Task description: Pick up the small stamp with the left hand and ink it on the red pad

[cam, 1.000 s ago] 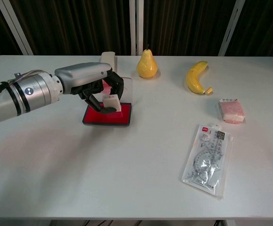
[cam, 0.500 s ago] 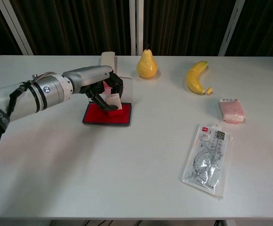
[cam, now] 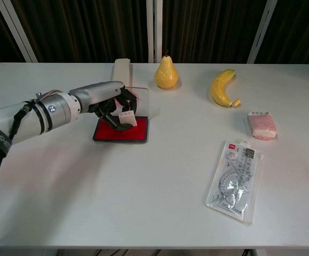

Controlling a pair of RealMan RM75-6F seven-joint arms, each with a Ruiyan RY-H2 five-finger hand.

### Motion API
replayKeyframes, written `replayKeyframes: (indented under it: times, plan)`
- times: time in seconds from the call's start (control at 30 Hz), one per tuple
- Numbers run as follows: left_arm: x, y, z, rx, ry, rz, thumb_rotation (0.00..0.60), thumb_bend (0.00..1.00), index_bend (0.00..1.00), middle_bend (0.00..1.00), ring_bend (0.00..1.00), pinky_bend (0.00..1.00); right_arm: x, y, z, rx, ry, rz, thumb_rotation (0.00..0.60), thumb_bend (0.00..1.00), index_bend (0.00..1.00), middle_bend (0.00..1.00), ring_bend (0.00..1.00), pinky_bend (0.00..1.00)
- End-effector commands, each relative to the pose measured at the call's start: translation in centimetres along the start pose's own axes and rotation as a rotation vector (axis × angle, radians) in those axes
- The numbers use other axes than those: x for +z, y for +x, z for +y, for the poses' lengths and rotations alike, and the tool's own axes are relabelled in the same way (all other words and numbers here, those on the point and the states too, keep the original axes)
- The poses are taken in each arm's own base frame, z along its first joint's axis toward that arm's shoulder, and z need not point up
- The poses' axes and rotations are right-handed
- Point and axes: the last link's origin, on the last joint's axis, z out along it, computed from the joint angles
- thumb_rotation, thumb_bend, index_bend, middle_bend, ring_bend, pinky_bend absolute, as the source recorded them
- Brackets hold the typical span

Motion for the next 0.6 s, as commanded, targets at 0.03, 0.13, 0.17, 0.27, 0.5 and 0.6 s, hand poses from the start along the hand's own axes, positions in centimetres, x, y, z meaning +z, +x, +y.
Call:
replayKeyframes:
  times: [0.03, 0.13, 0.17, 0.27, 0.5, 0.6]
  plan:
    - [-0.1, 0.8, 0.0, -0.015, -0.008, 0.021, 0.600, 0.45, 0.63, 0.64, 1.00, 1.00, 0.0, 0.1, 0.0, 0.000, 0.000, 0.002, 0.600, 0.22, 0.00, 0.00, 0.00, 0.00]
    - [-0.6, 2.1, 0.1, -0.033, -0.025, 0.043, 0.600, 0.45, 0.63, 0.64, 1.00, 1.00, 0.0, 0.0, -0.1, 0.004, 0.000, -0.001, 0.600, 0.22, 0.00, 0.00, 0.00, 0.00]
    - [-1.0, 2.8, 0.1, -0.038, -0.033, 0.048, 0.600, 0.45, 0.63, 0.64, 1.00, 1.00, 0.1, 0.0, -0.1, 0.005, 0.002, -0.002, 0.600, 0.22, 0.00, 0.00, 0.00, 0.00]
    - [-2.7, 4.4, -0.3, -0.059, -0.040, 0.052, 0.600, 0.45, 0.63, 0.64, 1.00, 1.00, 0.1, 0.0, -0.2, 0.004, 0.006, -0.003, 0.600, 0.22, 0.00, 0.00, 0.00, 0.00]
    - [-9.3, 5.5, -2.2, -0.035, -0.029, 0.029, 0.600, 0.44, 0.63, 0.64, 1.00, 1.00, 0.2, -0.3, -0.3, 0.008, 0.011, -0.011, 0.600, 0.22, 0.00, 0.00, 0.00, 0.00]
    - [-11.7, 4.5, -4.2, -0.038, 0.039, 0.017, 0.600, 0.44, 0.63, 0.64, 1.00, 1.00, 0.1, -0.5, -0.5, 0.008, 0.017, -0.012, 0.600, 0.22, 0.00, 0.00, 0.00, 0.00]
